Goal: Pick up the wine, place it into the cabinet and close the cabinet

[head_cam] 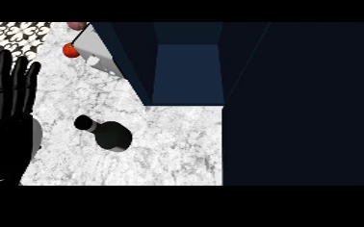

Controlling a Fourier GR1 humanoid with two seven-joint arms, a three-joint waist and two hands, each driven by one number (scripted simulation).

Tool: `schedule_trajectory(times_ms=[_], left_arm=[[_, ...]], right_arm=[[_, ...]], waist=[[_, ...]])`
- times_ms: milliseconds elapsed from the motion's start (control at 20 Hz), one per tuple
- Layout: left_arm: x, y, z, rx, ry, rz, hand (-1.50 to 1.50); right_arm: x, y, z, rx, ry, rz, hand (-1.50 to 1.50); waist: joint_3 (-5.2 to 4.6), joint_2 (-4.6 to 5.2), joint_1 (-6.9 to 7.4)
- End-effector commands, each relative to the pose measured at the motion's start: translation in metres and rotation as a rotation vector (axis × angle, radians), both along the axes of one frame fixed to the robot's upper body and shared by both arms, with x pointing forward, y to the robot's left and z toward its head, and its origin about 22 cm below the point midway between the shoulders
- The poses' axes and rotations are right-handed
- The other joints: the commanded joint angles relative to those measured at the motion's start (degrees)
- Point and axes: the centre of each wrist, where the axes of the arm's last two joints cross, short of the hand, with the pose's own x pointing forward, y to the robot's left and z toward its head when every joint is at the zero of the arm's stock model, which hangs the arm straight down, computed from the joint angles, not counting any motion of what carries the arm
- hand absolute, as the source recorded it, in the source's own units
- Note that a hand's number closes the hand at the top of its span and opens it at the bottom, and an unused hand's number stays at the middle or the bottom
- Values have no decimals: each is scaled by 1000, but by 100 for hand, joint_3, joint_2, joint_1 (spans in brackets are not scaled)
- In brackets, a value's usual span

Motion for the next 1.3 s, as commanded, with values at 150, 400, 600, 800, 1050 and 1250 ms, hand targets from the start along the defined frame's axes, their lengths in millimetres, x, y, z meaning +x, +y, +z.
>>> schedule_trajectory(times_ms=[150,400,600,800,1050,1250], left_arm=[[-13,27,-17,-33,60,-336,-150],[-22,31,-45,-209,258,-541,-150],[-31,60,-27,-214,252,-579,-150],[-40,43,6,-210,271,-582,-150],[-63,44,28,-229,282,-576,-150],[-68,52,46,-234,308,-580,-150]], right_arm=[[-20,-7,2,19,1,11,-150],[-36,18,7,-7,100,221,-150],[-65,5,40,-8,118,245,-150],[-70,4,59,-16,112,252,-150],[-72,14,80,3,96,239,-150],[-81,25,96,-5,116,248,-150]], waist=[[49,-76,14],[44,-84,60],[55,-76,19],[59,-62,25],[57,-65,47],[55,-72,45]])
